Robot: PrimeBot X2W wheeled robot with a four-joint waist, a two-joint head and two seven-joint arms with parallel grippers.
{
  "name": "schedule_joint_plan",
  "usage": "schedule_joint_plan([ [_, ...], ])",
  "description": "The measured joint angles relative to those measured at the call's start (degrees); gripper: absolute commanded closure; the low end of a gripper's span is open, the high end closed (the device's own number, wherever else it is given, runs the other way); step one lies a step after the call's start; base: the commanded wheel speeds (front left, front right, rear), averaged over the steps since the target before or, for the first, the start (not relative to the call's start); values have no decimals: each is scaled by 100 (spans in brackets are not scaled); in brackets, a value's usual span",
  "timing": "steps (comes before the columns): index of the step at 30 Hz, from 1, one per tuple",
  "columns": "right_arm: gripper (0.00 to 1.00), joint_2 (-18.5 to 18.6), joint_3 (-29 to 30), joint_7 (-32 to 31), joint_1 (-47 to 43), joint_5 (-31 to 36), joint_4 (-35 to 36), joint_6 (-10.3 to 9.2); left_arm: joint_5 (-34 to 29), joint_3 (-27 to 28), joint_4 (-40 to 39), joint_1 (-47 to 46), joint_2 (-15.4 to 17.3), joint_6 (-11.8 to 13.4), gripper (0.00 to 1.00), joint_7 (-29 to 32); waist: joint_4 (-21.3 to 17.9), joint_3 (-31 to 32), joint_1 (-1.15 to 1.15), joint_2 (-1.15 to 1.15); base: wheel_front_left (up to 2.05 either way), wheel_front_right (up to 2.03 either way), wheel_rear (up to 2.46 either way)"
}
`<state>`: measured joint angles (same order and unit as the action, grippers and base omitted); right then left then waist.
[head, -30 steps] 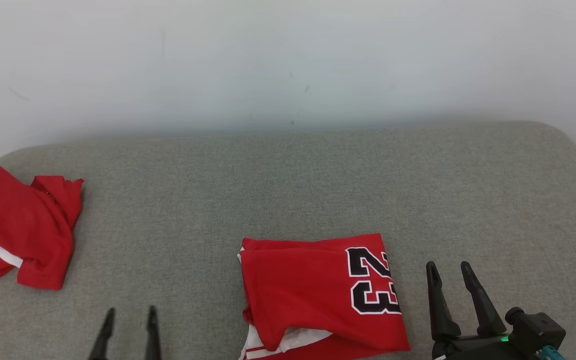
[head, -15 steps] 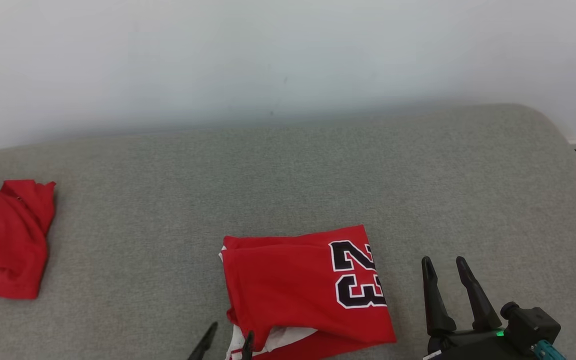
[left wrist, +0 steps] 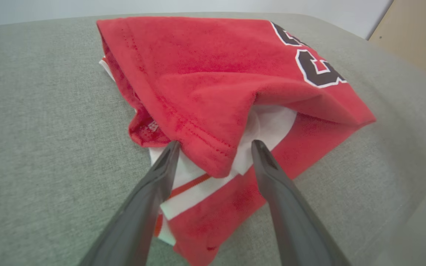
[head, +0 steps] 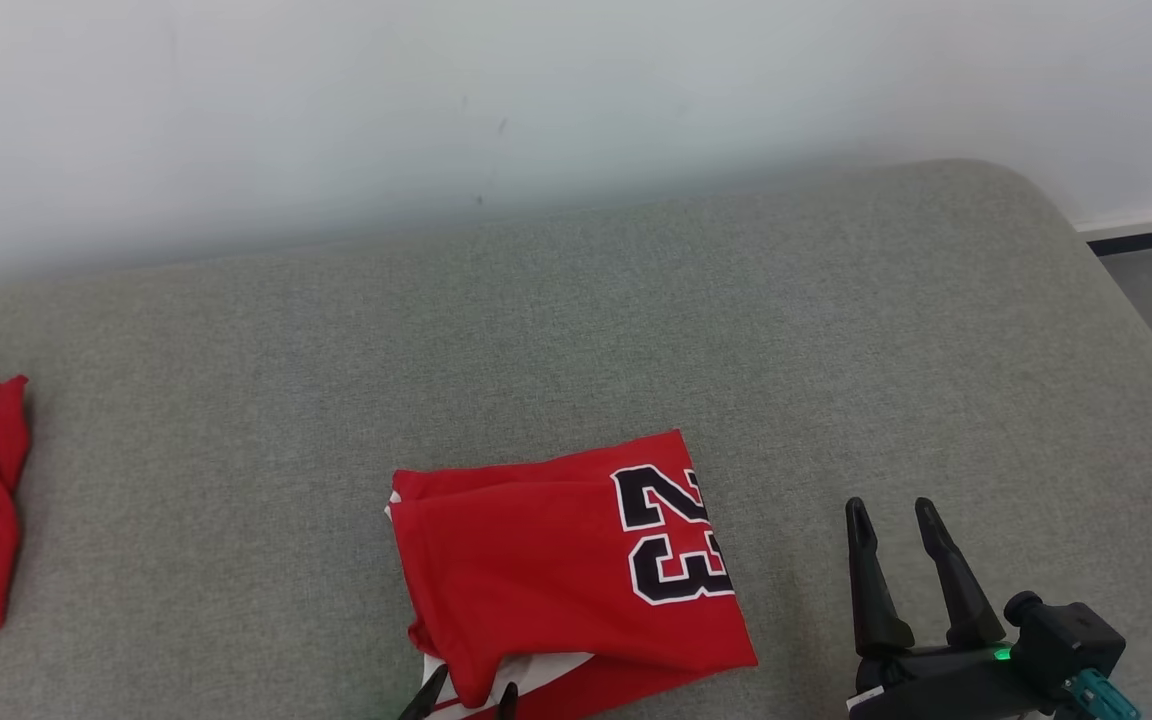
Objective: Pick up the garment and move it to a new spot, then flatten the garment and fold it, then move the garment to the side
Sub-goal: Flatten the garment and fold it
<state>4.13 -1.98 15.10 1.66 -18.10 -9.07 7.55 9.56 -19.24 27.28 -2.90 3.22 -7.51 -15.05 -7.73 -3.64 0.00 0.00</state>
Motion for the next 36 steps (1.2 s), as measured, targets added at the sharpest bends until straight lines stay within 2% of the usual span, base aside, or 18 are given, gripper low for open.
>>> schedule_joint_plan([
  [1, 0, -4, 9, 0, 3, 0, 9, 0, -22, 1, 38, -10, 15, 1, 15, 1, -15, -13, 0, 0, 0, 0, 0],
  [2, 0, -7, 18, 0, 3, 1, 16, 0, -75, -1, 57, -23, 36, 2, 56, 1, -25, -24, 0, 0, 0, 0, 0],
  [3, 0, -10, 23, 0, 3, 7, 29, 0, -115, 1, 62, -52, 60, 14, 87, 1, -30, -33, 0, 0, 0, 0, 0],
  [4, 0, -13, 38, 0, 3, 7, 41, 0, -147, 34, 11, -80, 76, 52, 100, 1, -28, -40, 0, 0, 0, 0, 0],
  [15, 0, -51, 71, 1, -14, 13, 73, 0, -566, 36, -428, -10, 401, 177, 100, 1, 152, -27, 0, 0, 0, 0, 0],
  [17, 0, -55, 78, 1, -15, 13, 69, 0, -565, 29, -405, 64, 407, 185, 51, 1, 180, -22, 0, 0, 0, 0, 0],
  [18, 0, -56, 78, 1, -16, 13, 65, 0, -553, 27, -343, 92, 398, 194, 0, 1, 190, -17, 0, 0, 0, 0, 0],
  [27, 0, -52, 112, 1, -48, 13, 32, 0, -307, 116, -385, 316, 248, 244, 0, 1, 248, 68, 0, 0, 0, 0, 0],
  [36, 0, -15, 214, 2, -153, 7, 27, 0, -22, 711, -872, 822, 240, 421, 0, 1, 371, 230, 0, 0, 0, 0, 0],
])
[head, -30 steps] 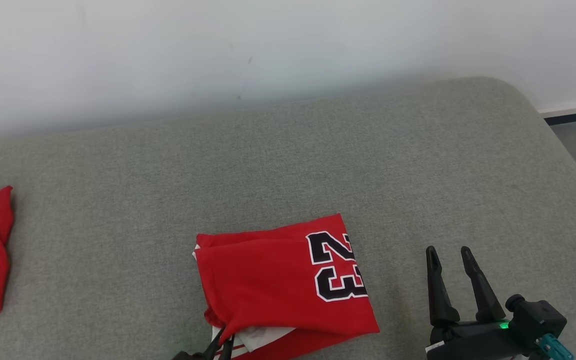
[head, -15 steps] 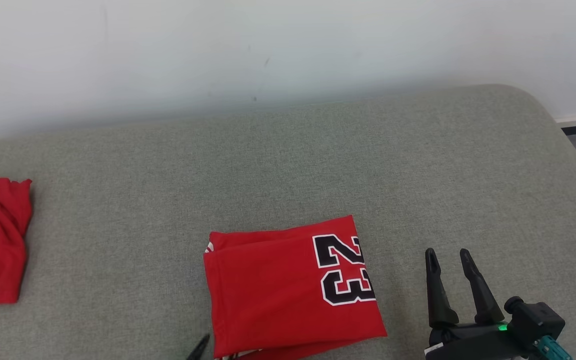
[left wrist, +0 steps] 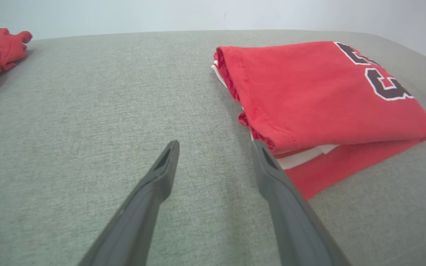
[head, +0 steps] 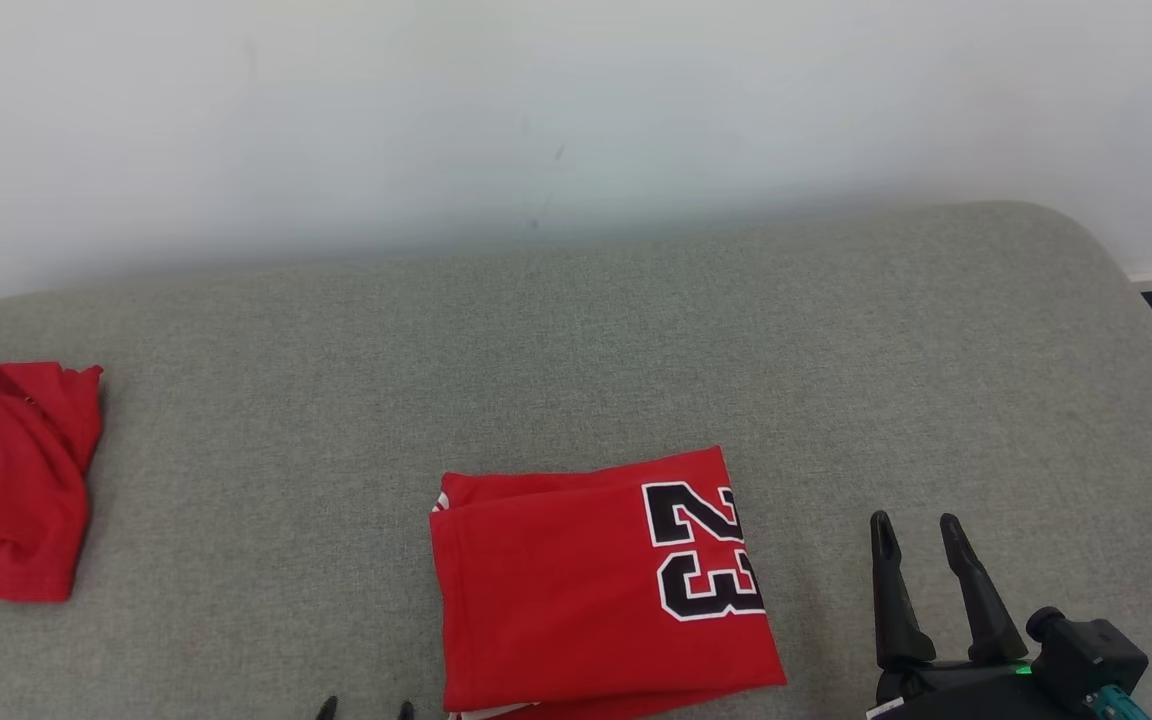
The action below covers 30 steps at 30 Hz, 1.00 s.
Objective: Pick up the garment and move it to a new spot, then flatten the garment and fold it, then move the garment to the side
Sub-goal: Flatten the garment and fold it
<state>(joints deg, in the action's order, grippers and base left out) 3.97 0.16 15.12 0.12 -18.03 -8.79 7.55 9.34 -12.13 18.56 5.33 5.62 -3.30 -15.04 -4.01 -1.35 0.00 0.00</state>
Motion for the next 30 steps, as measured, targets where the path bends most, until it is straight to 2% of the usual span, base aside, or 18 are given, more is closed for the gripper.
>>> schedule_joint_plan([
  [12, 0, 7, 33, 0, -36, 9, 41, 0, 63, 1105, -915, 42, 98, 152, 0, -1, 176, 154, 0, 0, 0, 0, 0],
  [18, 0, 34, 69, 0, -43, 9, 56, 0, -13, 1617, -1117, 13, 154, 134, 0, 0, 204, 202, 0, 0, 0, 0, 0],
  [22, 0, 41, 87, 0, -73, 5, 56, 0, -55, 1803, -1144, 15, 109, 122, 0, 0, 212, 238, 0, 0, 0, 0, 0],
  [30, 0, 47, 58, 0, -211, 212, -8, 0, -62, 1945, -1127, 25, -14, -86, 0, 0, 219, 315, 0, 0, 0, 0, 0],
])
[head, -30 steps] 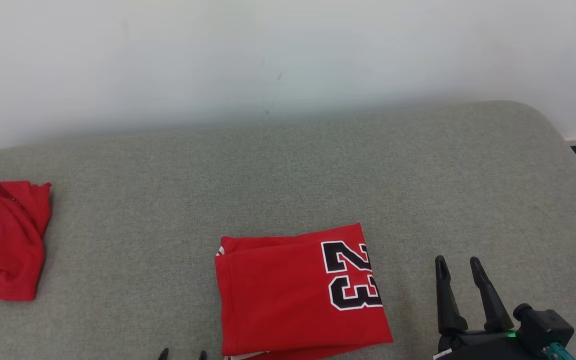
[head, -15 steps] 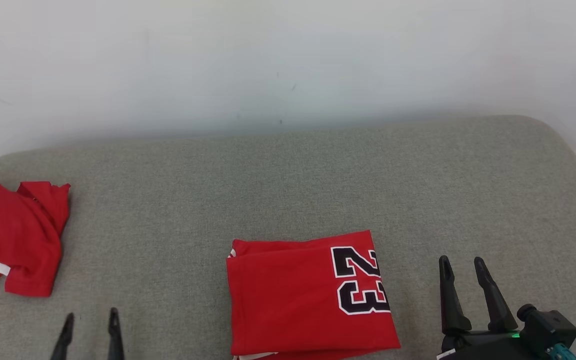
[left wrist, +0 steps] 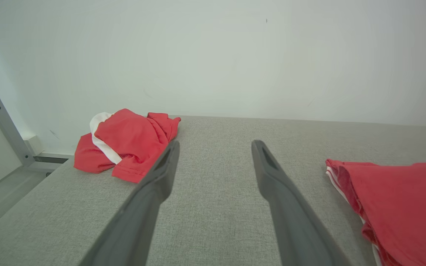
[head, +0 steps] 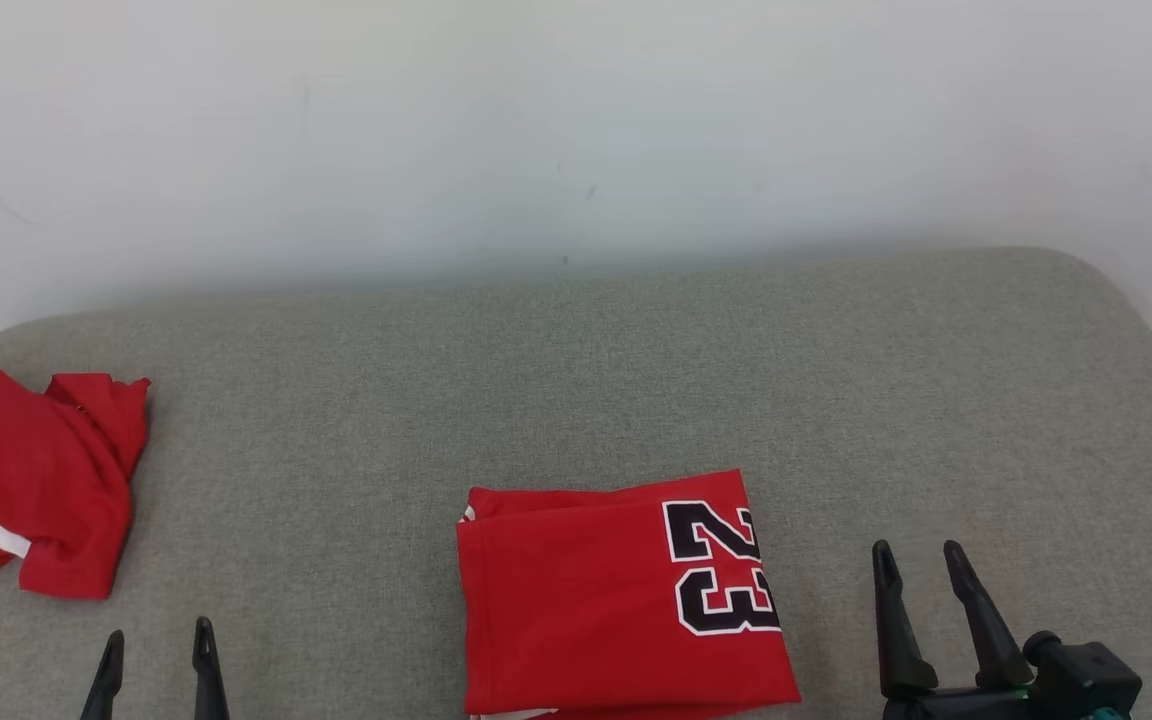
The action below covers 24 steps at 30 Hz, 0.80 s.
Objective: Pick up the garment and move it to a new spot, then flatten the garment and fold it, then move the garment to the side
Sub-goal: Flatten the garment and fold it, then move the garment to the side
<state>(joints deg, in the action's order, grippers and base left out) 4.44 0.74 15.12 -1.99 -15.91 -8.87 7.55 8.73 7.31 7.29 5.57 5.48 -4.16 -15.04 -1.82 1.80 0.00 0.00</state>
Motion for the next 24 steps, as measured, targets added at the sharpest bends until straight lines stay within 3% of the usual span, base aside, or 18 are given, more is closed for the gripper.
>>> schedule_joint_plan([
  [24, 0, 25, -134, 0, -37, 242, -333, 0, -360, -67, 125, 23, -119, -131, 0, 0, 28, 79, 0, 0, 0, 0, 0],
])
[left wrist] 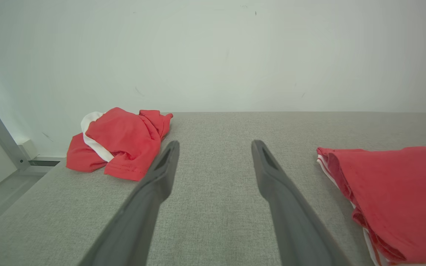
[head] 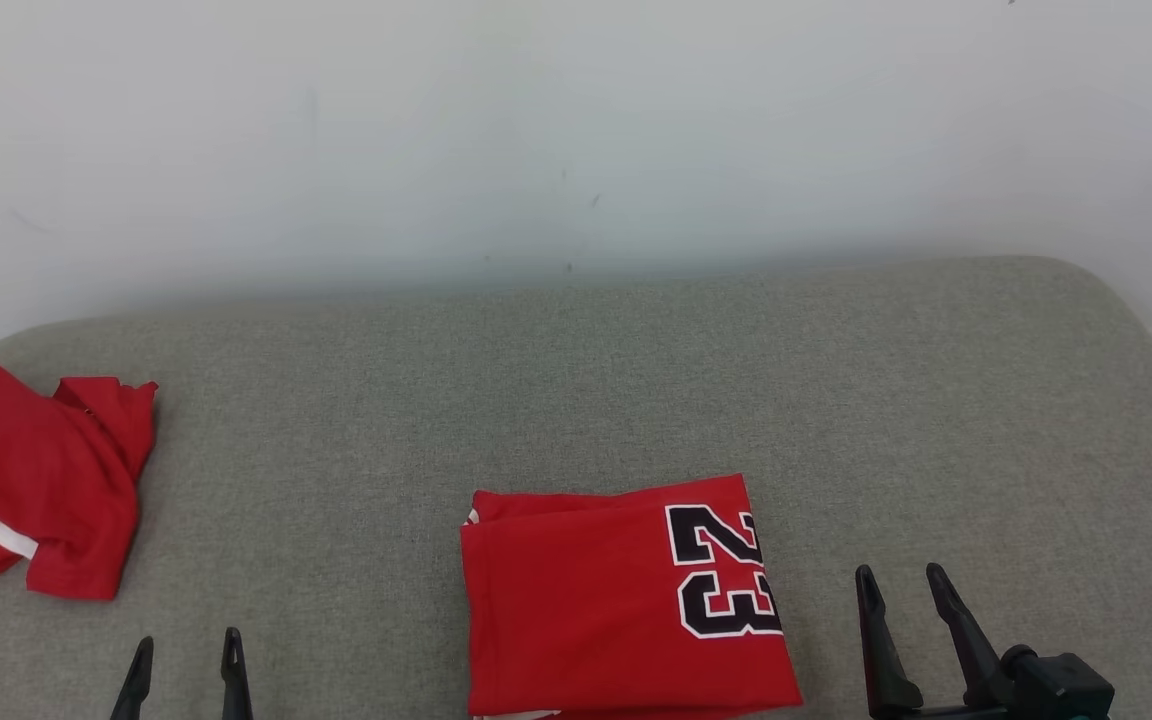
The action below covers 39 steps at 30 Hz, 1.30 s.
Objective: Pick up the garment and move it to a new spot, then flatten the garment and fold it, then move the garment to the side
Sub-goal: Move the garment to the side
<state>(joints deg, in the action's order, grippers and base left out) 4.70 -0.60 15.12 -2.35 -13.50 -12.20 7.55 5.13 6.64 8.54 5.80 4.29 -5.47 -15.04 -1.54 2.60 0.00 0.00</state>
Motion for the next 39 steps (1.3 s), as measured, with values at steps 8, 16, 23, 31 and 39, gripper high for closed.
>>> schedule_joint_plan([
  [8, 0, 58, -86, 0, 34, 89, -80, 0, -9, -8, 8, 10, -32, 22, 0, -1, -8, 14, 0, 0, 0, 0, 0],
  [16, 0, 137, -281, 0, 546, 92, -383, 0, -9, -35, -1, 10, -64, 51, 0, 0, 41, 30, 0, 0, 0, 0, 0],
  [23, 0, 199, -420, -123, 1220, 92, -1061, 0, -14, -99, 0, 5, -76, 46, 0, 0, 191, 14, 0, 0, 0, 0, 0],
  [31, 0, 320, -577, -310, 1718, -22, -2239, 0, -14, -144, 32, -62, -81, 32, 0, 0, 450, -91, 0, 0, 0, 0, 0],
  [39, 0, 299, -593, -294, 1967, -129, -3138, 0, -7, -167, 92, -159, -80, -8, 0, 0, 627, -258, 1, 0, 0, 0, 0],
])
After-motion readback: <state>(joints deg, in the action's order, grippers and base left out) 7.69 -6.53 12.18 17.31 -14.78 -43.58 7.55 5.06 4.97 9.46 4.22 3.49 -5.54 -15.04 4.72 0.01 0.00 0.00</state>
